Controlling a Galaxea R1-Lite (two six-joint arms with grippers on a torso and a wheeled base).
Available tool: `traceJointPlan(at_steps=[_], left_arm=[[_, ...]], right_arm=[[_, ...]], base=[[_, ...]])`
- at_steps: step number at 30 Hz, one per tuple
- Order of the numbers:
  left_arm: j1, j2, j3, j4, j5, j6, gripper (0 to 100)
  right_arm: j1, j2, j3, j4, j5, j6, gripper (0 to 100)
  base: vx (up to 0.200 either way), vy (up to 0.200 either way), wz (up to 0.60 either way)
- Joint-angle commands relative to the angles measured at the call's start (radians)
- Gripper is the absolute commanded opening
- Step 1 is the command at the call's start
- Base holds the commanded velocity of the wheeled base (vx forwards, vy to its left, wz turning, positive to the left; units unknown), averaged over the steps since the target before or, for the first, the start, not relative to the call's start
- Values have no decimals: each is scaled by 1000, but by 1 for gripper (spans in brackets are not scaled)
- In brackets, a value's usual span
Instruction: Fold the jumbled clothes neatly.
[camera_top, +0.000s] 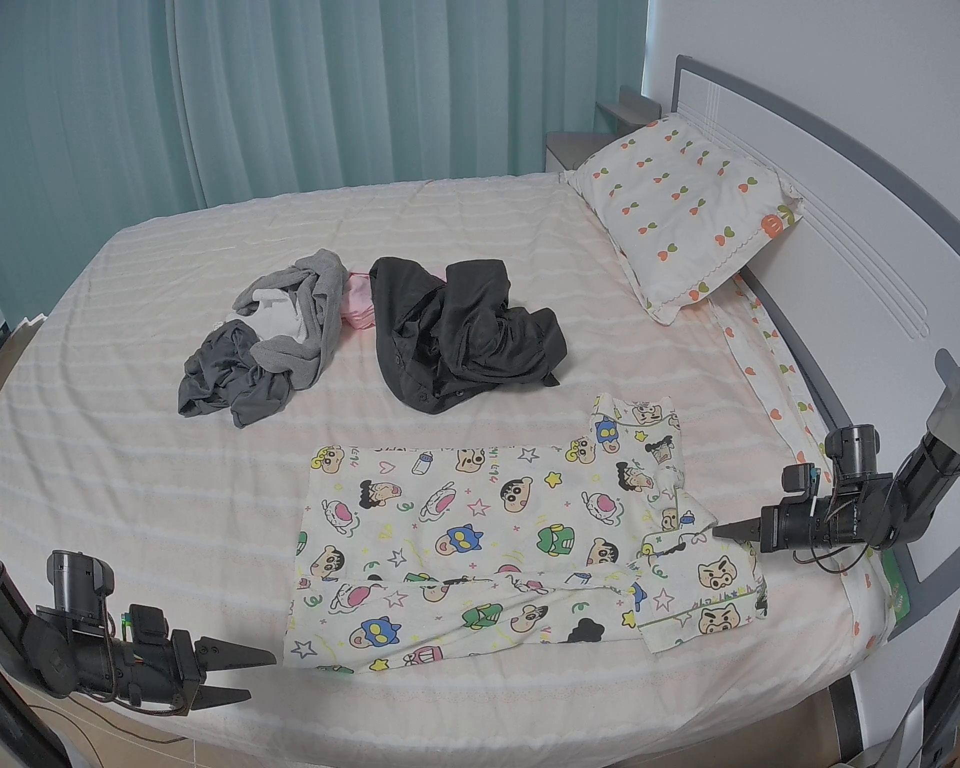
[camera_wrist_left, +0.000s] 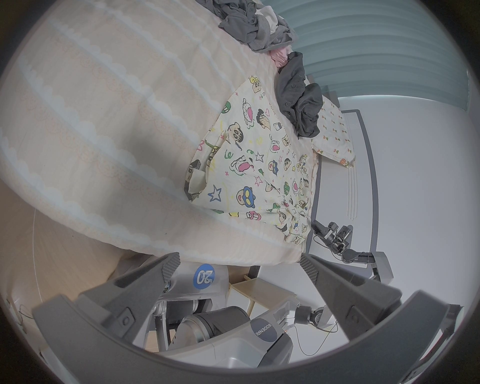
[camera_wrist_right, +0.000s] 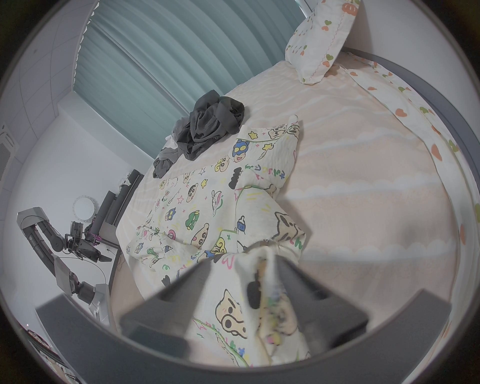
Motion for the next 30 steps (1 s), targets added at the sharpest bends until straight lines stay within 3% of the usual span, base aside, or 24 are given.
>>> traceJointPlan(at_steps=[1,16,26,30], left_arm=[[0,2,-1,0,0,-1,100],[-6,-27,-10,0,1,-8,100],[-7,-25,-9,0,0,-4,100],[-7,-27,-9,-7,1,-2,100]], right_arm=[[-1,6,12,0,-2,-1,100],[-65,-184,143,-9,-6,40,100],[-64,-209,153,-9,-8,40,100],[-65,-210,156,-9,-8,40,100]], base=[[0,0,0],[0,0,0],[200,0,0],[0,0,0]])
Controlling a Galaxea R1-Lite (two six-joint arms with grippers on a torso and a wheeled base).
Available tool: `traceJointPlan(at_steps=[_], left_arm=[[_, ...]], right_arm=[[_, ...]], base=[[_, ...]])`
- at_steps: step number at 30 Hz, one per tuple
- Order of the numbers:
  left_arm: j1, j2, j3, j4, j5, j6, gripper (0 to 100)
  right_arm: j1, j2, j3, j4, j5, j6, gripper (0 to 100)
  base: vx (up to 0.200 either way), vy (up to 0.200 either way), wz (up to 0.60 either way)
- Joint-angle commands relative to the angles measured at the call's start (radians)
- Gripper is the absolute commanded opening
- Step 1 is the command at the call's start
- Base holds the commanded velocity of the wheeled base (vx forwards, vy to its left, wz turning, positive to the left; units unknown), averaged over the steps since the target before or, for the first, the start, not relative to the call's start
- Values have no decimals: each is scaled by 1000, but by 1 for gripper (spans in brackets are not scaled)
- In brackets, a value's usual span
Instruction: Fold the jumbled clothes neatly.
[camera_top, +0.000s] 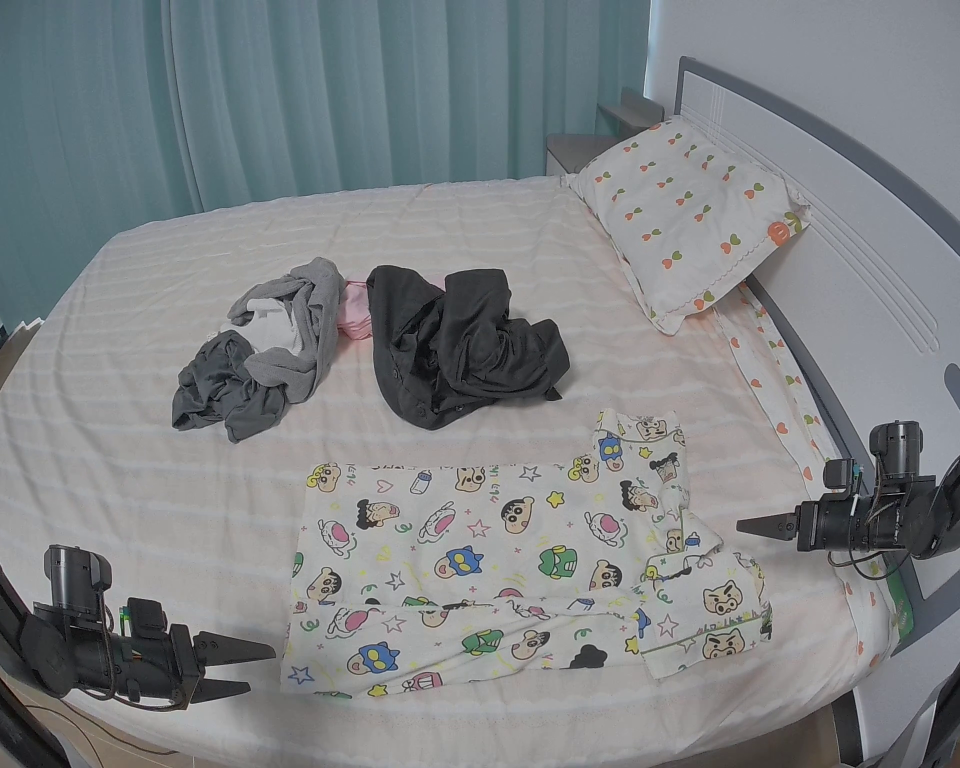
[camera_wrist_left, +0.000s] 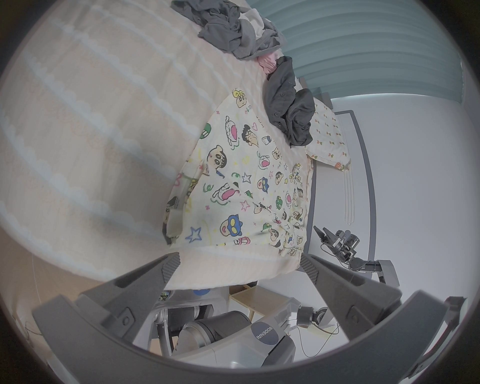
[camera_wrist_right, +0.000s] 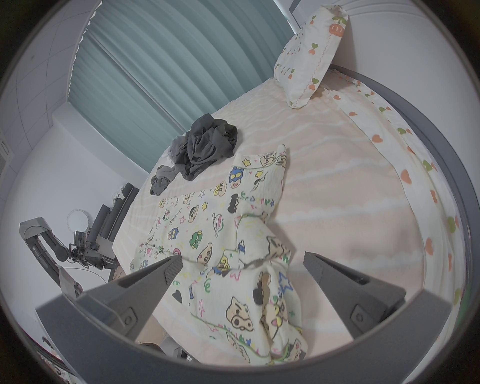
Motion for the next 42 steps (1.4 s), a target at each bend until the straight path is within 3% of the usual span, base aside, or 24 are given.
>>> traceJointPlan(at_steps=[1,8,12,13,14,15,18,21,26,30,35,42], left_arm=[[1,-2,0,-12,0,0,100],[-4,1,-18,-63,7,-3,100],[-19,14,-135,-79,56,-32,100],[-61,46,-220,-76,151,-76,100],[-72,53,-236,-75,171,-86,100],[-144,121,-334,-76,341,-142,100],[-259,279,-463,-81,582,-172,100],[-299,383,-540,-92,669,-170,100],[-319,442,-632,-98,668,-196,100],[-326,452,-653,-96,668,-198,100],[-326,403,-636,-92,666,-218,100],[-323,396,-664,-96,660,-225,100]], right_arm=[[-1,-9,5,0,1,-2,100],[1,-10,5,-3,1,0,100],[2,-12,9,-32,1,4,100],[7,-12,20,-40,2,7,100],[7,-12,23,-43,2,7,100],[9,-17,45,-60,5,10,100],[9,-24,104,-109,7,10,100],[15,-29,163,-170,4,10,100],[25,-53,301,-316,10,20,100],[27,-44,338,-425,10,82,100],[47,-44,338,-479,10,191,100],[73,-40,347,-505,8,199,100]], base=[[0,0,0],[0,0,0],[0,0,0],[0,0,0],[0,0,0],[0,0,0],[0,0,0],[0,0,0],[0,0,0],[0,0,0],[0,0,0],[0,0,0]])
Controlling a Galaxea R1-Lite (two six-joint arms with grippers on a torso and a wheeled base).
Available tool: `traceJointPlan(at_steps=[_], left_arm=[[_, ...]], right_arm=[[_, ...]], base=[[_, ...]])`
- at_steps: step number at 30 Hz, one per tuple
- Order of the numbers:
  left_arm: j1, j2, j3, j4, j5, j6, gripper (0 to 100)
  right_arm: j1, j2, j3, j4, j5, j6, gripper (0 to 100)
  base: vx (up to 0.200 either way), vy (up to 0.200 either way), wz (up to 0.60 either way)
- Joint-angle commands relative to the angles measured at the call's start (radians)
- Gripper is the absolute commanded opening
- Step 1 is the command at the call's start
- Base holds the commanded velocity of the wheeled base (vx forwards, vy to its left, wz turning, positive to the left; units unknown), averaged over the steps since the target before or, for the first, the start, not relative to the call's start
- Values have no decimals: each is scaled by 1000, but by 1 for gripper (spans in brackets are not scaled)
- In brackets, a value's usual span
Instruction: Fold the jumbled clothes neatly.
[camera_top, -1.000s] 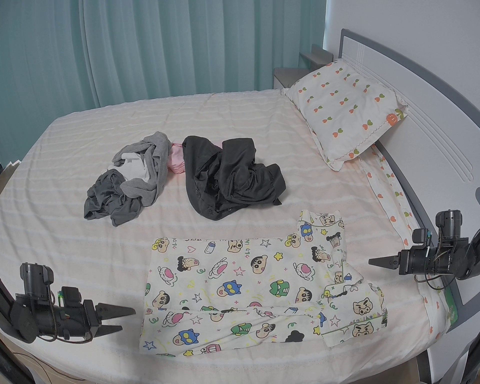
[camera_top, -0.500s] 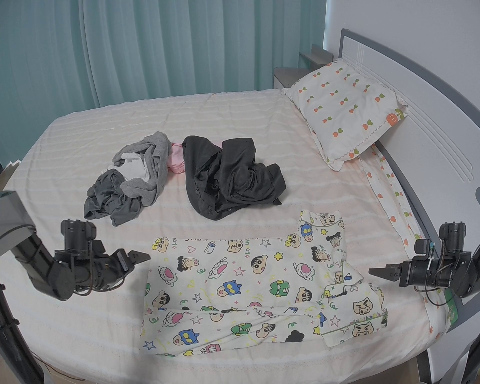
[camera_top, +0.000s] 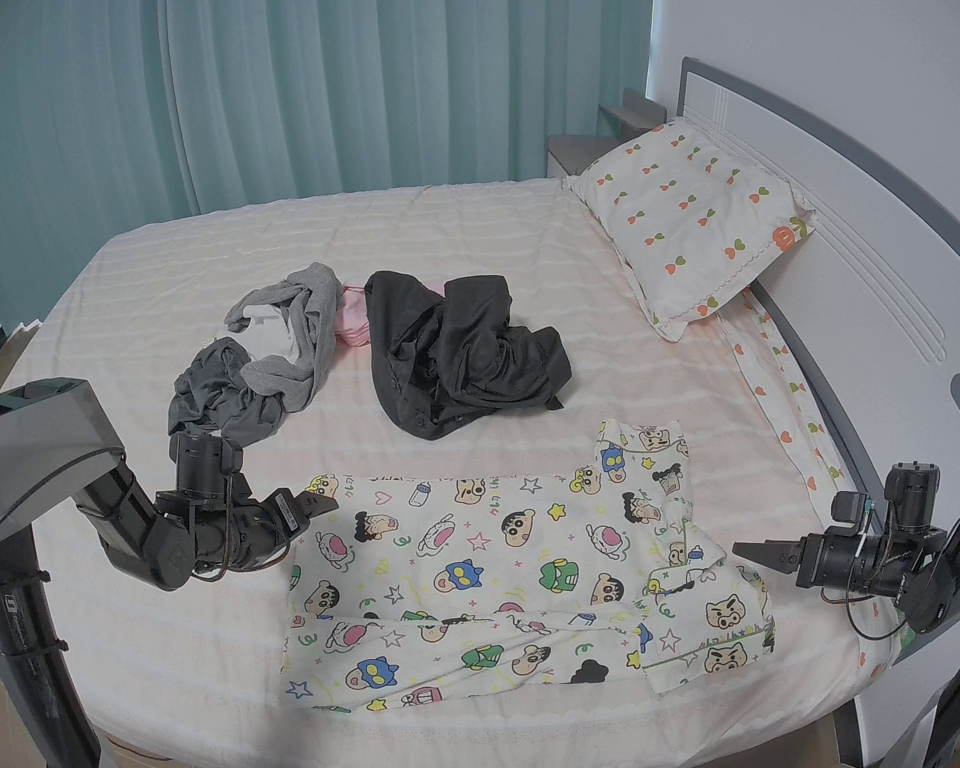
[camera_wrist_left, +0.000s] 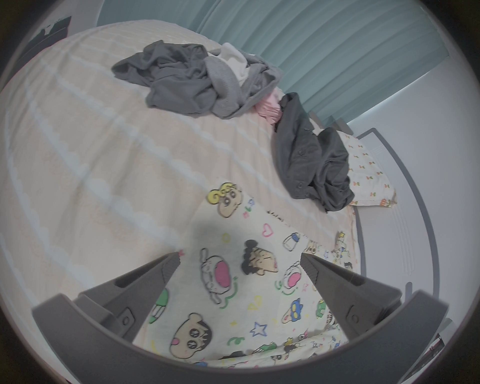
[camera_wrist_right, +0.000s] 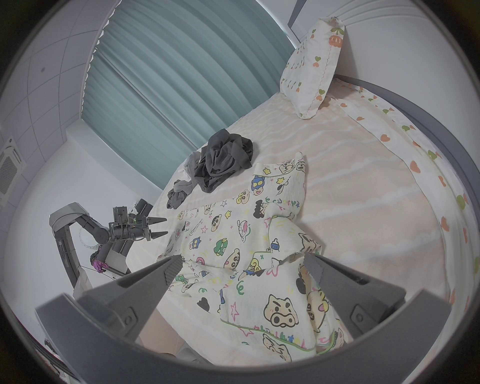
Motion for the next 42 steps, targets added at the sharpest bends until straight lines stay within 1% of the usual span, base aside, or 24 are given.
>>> traceJointPlan(at_steps=[1,3,7,11,12,13,18,24,27,34,42], left_arm=[[-1,-2,-22,-3,-9,-1,100],[-1,-2,-45,-3,-42,-1,100],[4,-10,-80,-9,-48,2,100],[21,1,-140,-1,-49,47,100],[30,22,-171,2,-49,73,100],[30,22,-171,2,-49,73,100],[30,105,-278,65,-49,111,100],[30,151,-341,95,-49,114,100],[30,168,-352,100,-46,117,100],[24,203,-366,100,-48,129,100],[16,269,-450,106,-43,126,100]], right_arm=[[12,4,7,-8,-1,1,100],[13,6,12,-21,-1,2,100],[18,4,18,-31,-3,2,100],[45,7,30,-50,-9,2,100],[53,13,35,-54,-9,2,100],[53,13,35,-54,-9,2,100],[65,55,47,-100,-12,-1,100],[62,110,52,-171,-26,-2,100],[62,130,58,-194,-38,-2,100],[67,150,87,-263,-36,1,100],[68,162,86,-271,-36,-1,100]], base=[[0,0,0],[0,0,0],[0,0,0],[0,0,0],[0,0,0],[0,0,0],[0,0,0],[0,0,0],[0,0,0],[0,0,0],[0,0,0]])
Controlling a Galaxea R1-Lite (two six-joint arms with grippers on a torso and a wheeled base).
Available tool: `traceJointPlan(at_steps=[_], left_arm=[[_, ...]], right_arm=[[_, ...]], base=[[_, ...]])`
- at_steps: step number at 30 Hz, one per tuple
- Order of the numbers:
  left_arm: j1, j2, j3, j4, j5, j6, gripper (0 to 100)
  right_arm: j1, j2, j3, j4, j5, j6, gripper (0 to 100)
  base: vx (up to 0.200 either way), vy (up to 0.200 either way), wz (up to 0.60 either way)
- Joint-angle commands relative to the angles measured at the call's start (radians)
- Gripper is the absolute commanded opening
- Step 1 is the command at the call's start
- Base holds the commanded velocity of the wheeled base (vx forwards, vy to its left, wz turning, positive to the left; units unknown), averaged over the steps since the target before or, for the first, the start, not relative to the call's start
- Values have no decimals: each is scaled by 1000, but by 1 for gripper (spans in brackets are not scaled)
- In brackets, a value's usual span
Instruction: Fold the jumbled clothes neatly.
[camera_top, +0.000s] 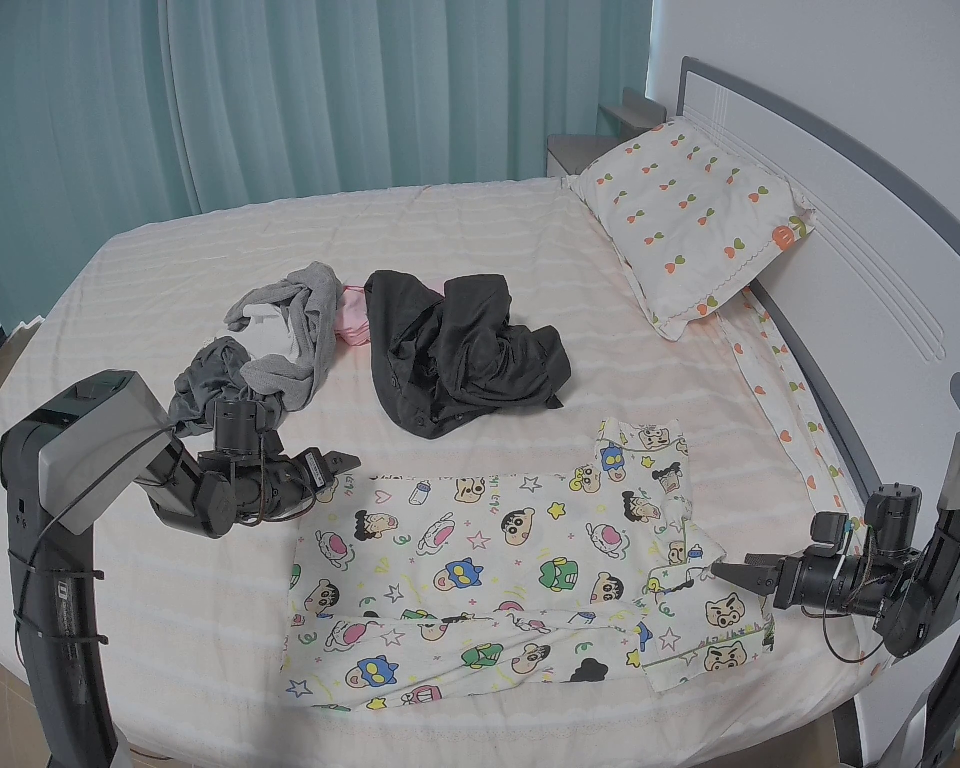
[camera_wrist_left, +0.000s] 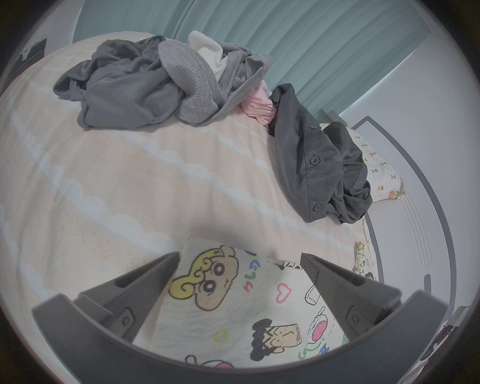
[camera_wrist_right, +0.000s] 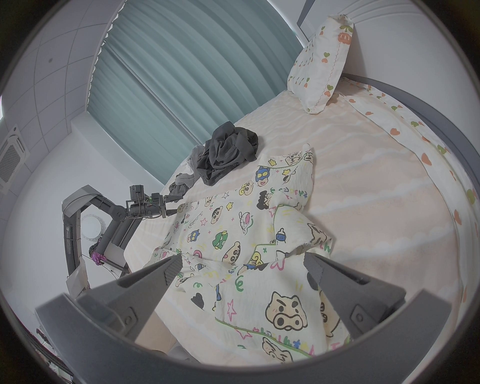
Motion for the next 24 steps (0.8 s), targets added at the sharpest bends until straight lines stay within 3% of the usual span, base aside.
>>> traceJointPlan(at_steps=[1,5,6,14,19,24], left_arm=[[-4,49,-57,21,2,-3,100],[-16,58,-87,49,4,-6,100],[-19,58,-89,50,4,-6,0],[-17,50,-84,50,25,-7,0],[-10,-2,-74,50,74,-9,0],[-5,-43,-64,52,84,-12,0]], right_arm=[[0,6,-4,-9,1,1,100],[0,18,-13,-30,1,4,100],[0,23,-18,-33,1,4,100],[5,75,-193,22,-42,21,100],[22,97,-559,439,-160,20,100],[28,169,-762,620,-203,18,100]], base=[[0,0,0],[0,0,0],[0,0,0],[0,0,0],[0,0,0],[0,0,0]])
